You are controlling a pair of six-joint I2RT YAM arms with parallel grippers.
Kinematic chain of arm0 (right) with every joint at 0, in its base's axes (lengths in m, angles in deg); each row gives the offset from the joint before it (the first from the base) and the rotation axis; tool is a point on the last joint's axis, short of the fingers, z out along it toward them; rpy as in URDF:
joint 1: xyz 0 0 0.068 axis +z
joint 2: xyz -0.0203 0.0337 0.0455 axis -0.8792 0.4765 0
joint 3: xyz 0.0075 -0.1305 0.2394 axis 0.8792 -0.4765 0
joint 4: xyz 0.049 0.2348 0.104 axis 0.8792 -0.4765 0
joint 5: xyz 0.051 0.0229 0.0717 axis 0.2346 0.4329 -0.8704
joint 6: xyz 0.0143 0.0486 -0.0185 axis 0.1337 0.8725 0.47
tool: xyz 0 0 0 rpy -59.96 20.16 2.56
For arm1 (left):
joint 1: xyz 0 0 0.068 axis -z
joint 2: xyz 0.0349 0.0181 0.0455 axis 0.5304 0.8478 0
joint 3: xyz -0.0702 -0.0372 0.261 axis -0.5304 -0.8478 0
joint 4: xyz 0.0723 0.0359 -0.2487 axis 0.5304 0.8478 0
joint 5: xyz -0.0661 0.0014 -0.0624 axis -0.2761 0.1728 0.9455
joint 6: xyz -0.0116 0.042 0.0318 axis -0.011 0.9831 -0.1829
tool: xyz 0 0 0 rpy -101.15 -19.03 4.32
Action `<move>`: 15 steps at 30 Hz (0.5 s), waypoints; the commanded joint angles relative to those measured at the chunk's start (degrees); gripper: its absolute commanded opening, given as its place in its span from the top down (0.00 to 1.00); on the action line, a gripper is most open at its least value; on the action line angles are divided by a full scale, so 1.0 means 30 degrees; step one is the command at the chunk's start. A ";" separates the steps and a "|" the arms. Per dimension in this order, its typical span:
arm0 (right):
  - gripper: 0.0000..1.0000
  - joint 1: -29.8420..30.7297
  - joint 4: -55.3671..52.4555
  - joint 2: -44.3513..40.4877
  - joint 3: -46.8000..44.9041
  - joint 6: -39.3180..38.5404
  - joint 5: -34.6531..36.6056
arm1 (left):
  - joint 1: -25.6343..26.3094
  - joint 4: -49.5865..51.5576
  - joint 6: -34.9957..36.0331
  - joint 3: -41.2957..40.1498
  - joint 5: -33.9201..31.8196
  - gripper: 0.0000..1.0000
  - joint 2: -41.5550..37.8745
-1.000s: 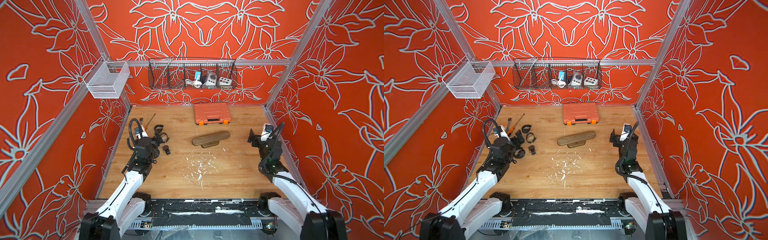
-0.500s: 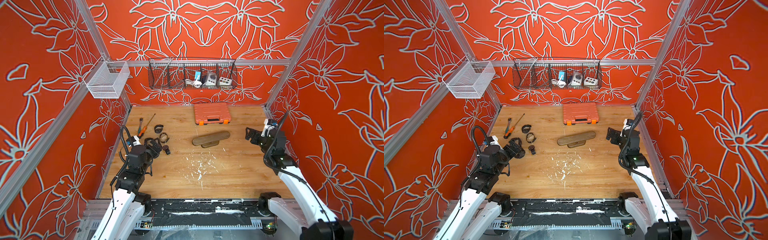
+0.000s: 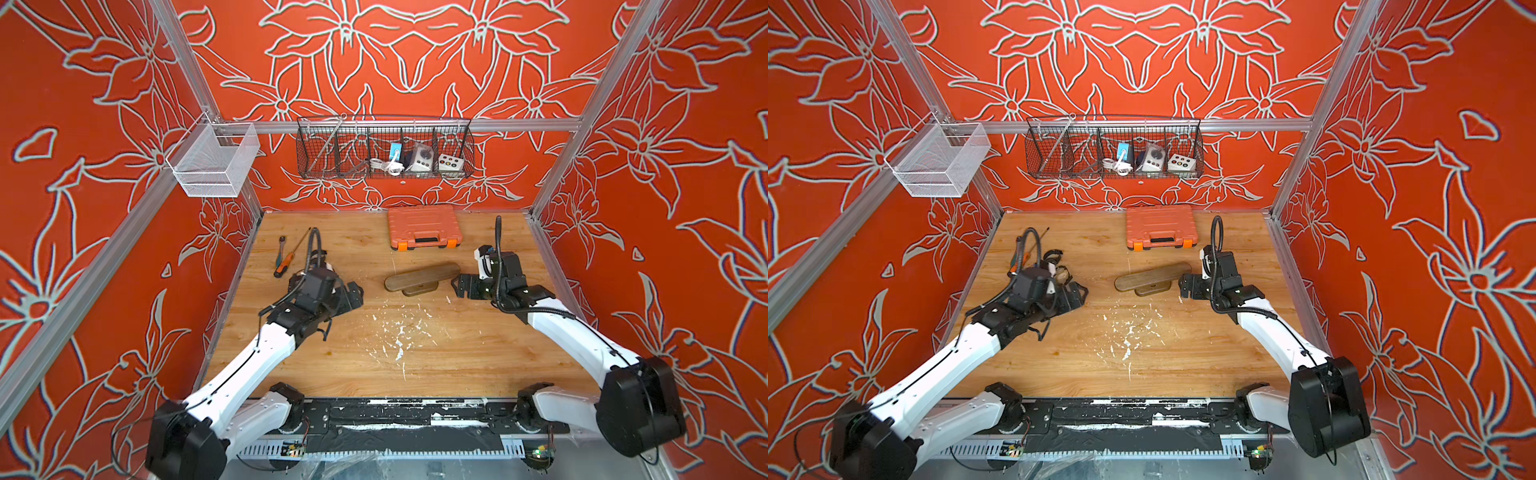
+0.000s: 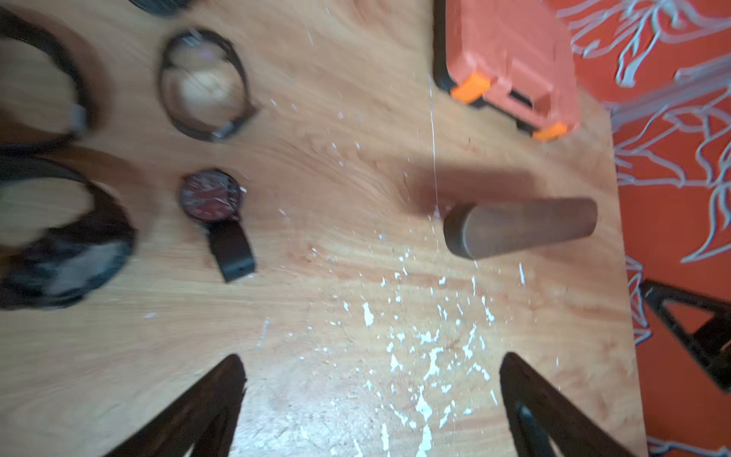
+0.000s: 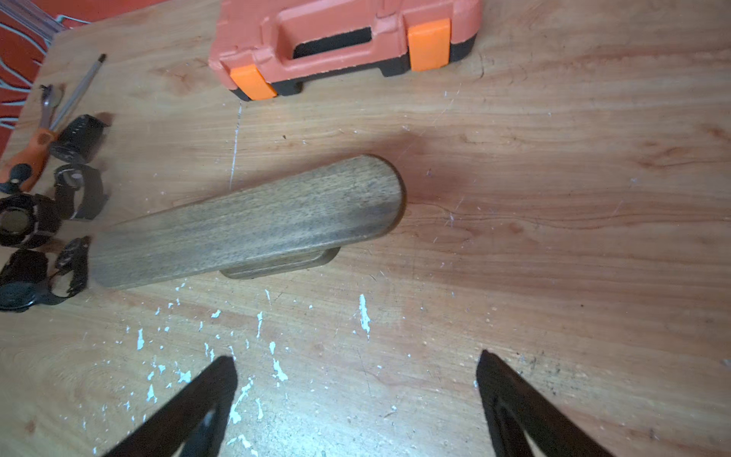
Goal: Place watch on stand
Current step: Move the stand to the center of the board.
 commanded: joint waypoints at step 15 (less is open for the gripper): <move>0.06 -0.0419 -0.1926 0.7916 0.7426 0.1456 0.0069 | 0.2207 -0.4092 -0.0593 0.4222 0.2001 0.13 0.7972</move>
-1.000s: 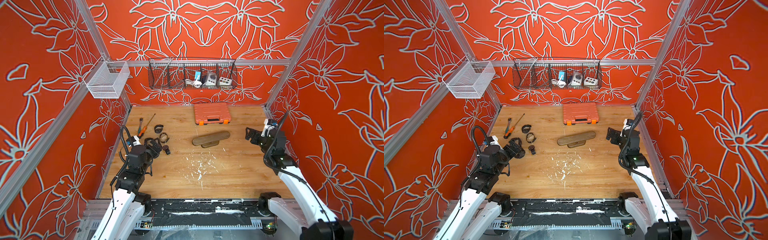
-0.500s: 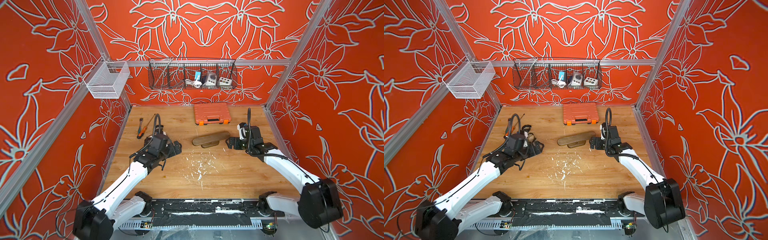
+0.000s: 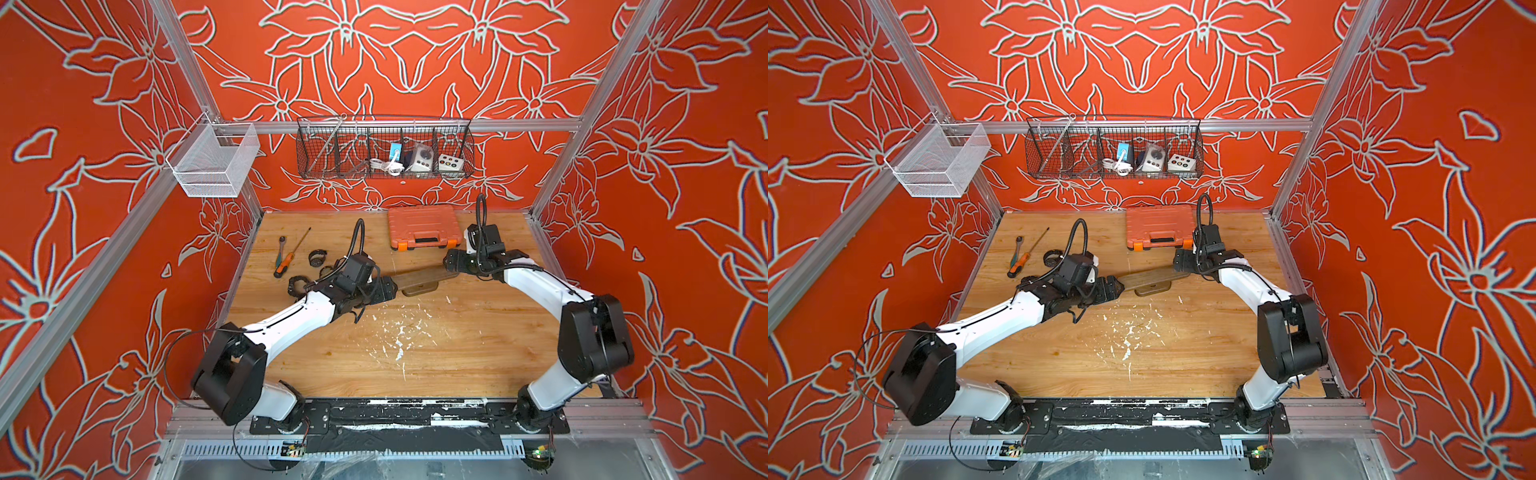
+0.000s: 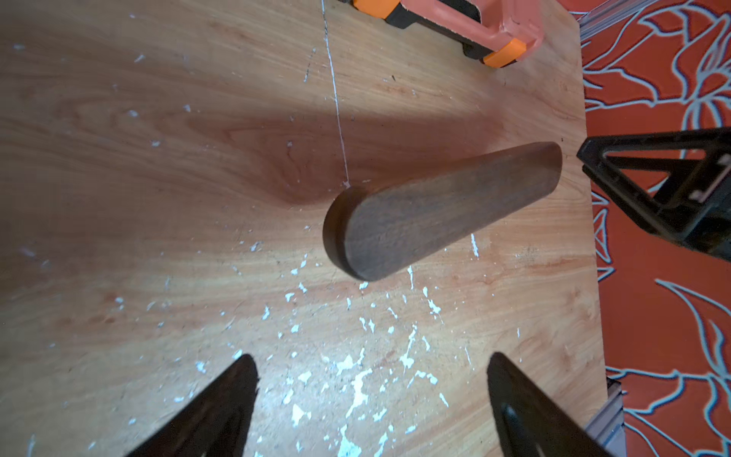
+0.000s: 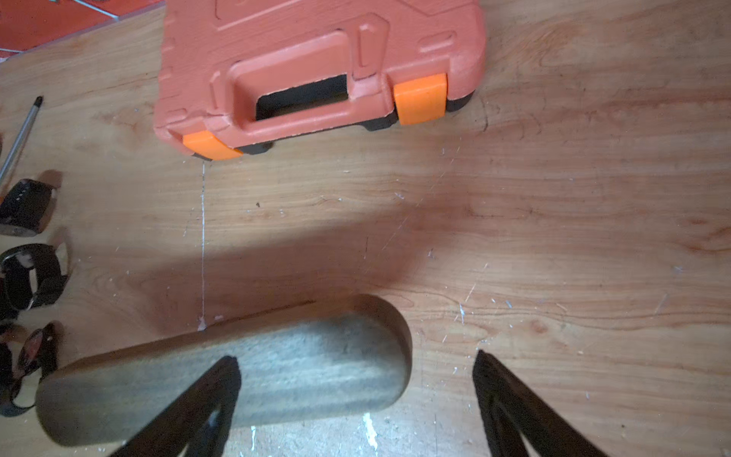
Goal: Place watch on stand
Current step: Move the stand to the center of the board.
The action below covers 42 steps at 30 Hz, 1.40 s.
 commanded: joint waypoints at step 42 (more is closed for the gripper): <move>0.03 0.2033 0.0255 -0.0868 -0.2008 0.0417 -0.0872 | -0.1949 -0.0849 0.2507 0.3055 0.0352 0.12 0.4095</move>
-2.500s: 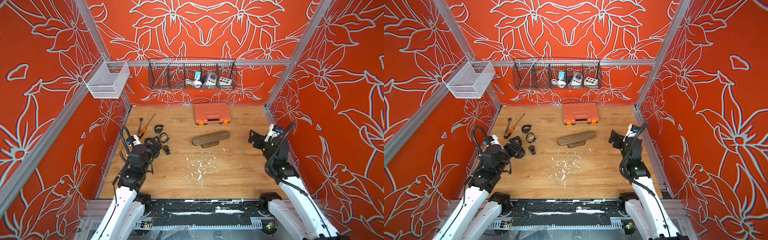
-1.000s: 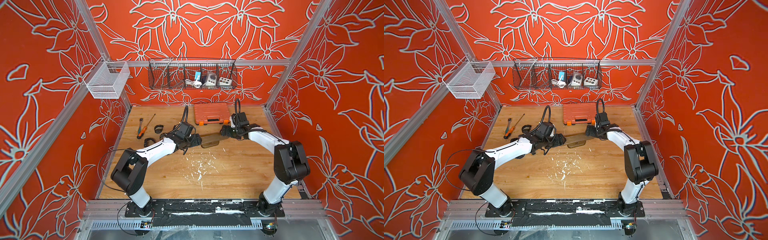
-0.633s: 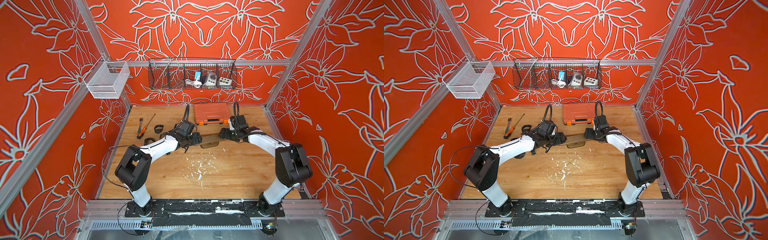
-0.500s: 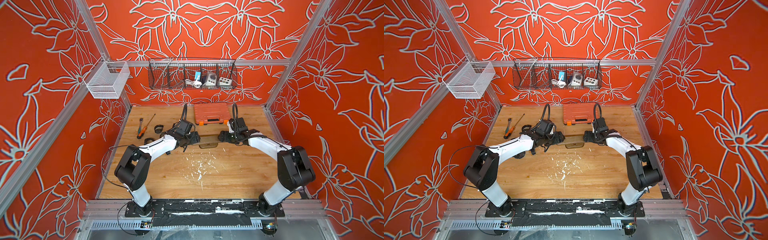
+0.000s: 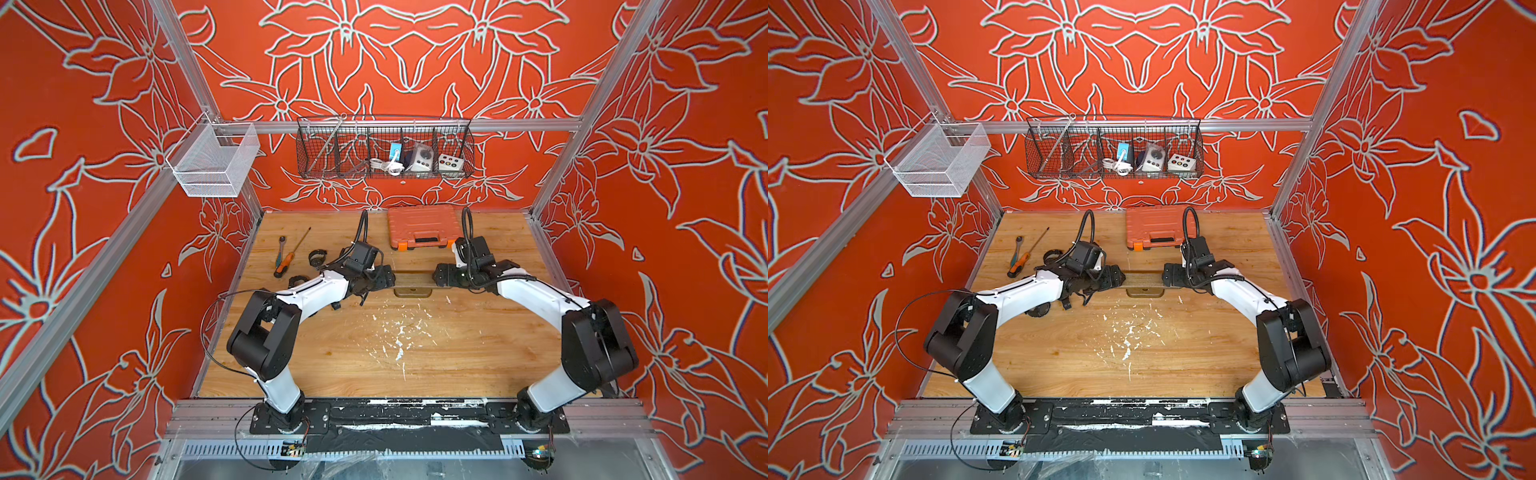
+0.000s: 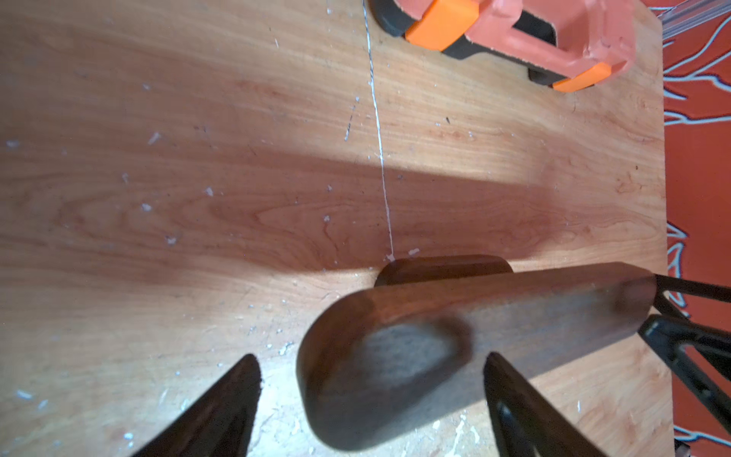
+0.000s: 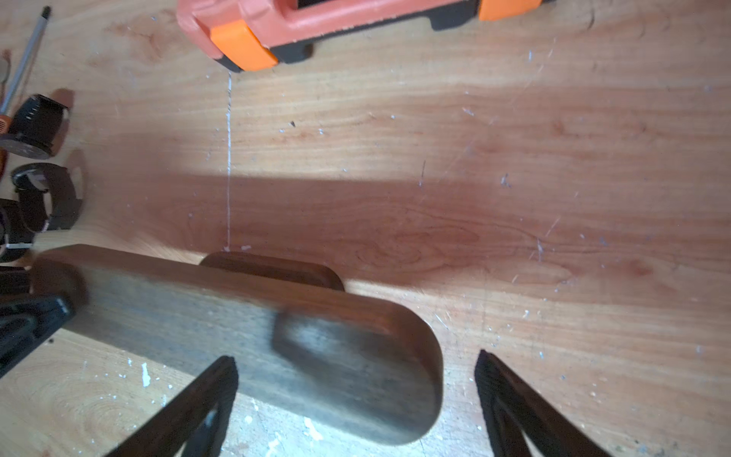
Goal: Place watch on stand
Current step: Move the stand to the center of the board, then pick up the watch at the center of the board.
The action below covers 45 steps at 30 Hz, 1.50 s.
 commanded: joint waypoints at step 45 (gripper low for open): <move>0.02 0.1678 -0.1170 -0.5776 -0.3047 -0.0166 0.1668 | -0.0191 0.5389 -0.0306 -0.3267 -0.3373 0.09 -0.7434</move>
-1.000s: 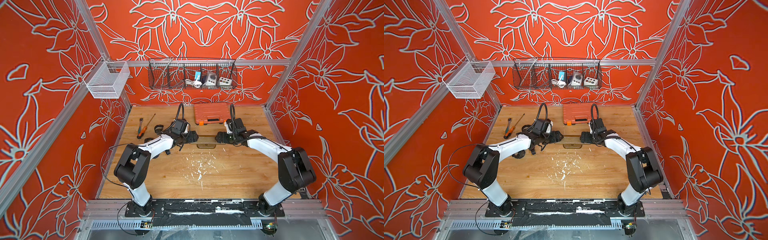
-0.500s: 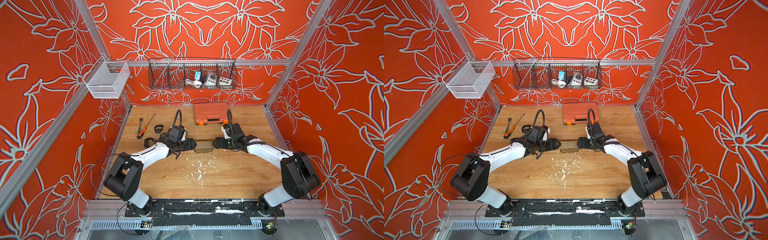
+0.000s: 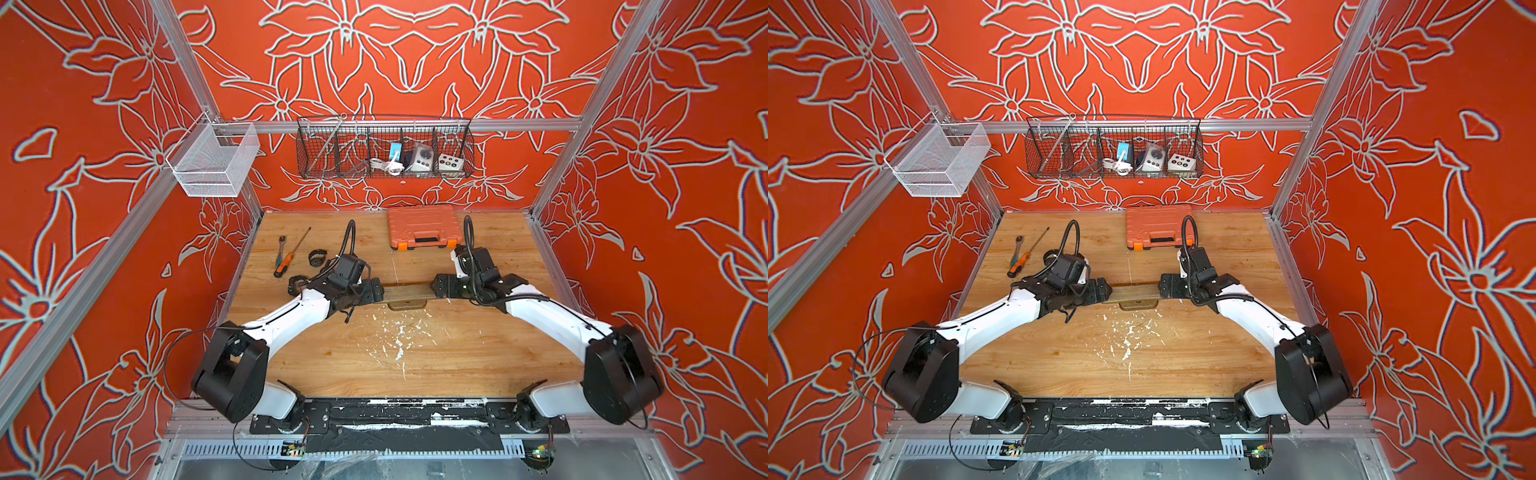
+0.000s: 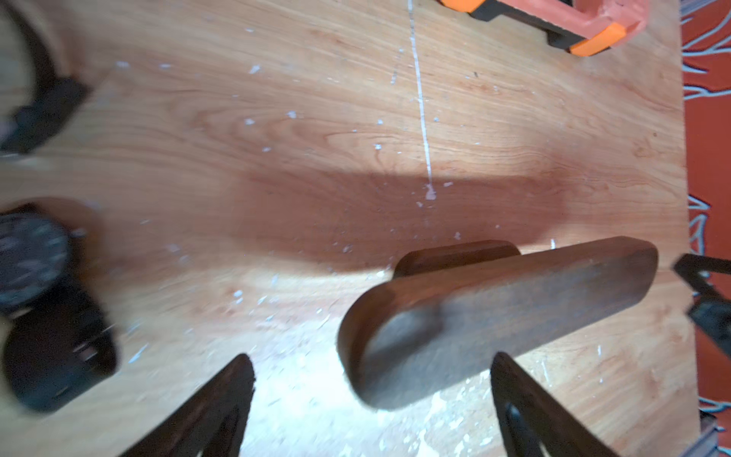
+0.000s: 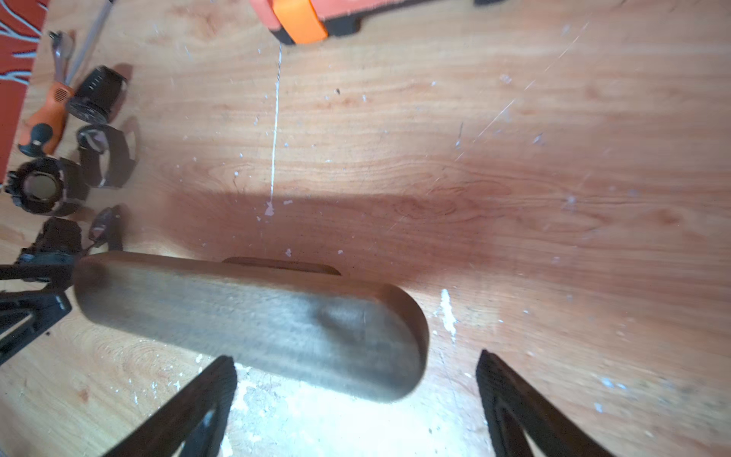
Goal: Place watch on stand
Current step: Pick up the watch at the center of the board.
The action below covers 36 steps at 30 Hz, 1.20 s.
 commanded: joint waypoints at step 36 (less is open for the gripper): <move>0.06 0.0125 -0.3295 -1.1186 -0.5870 -0.0537 -0.2517 | -0.8404 0.1557 -0.0285 0.4579 -0.1112 0.49 0.6932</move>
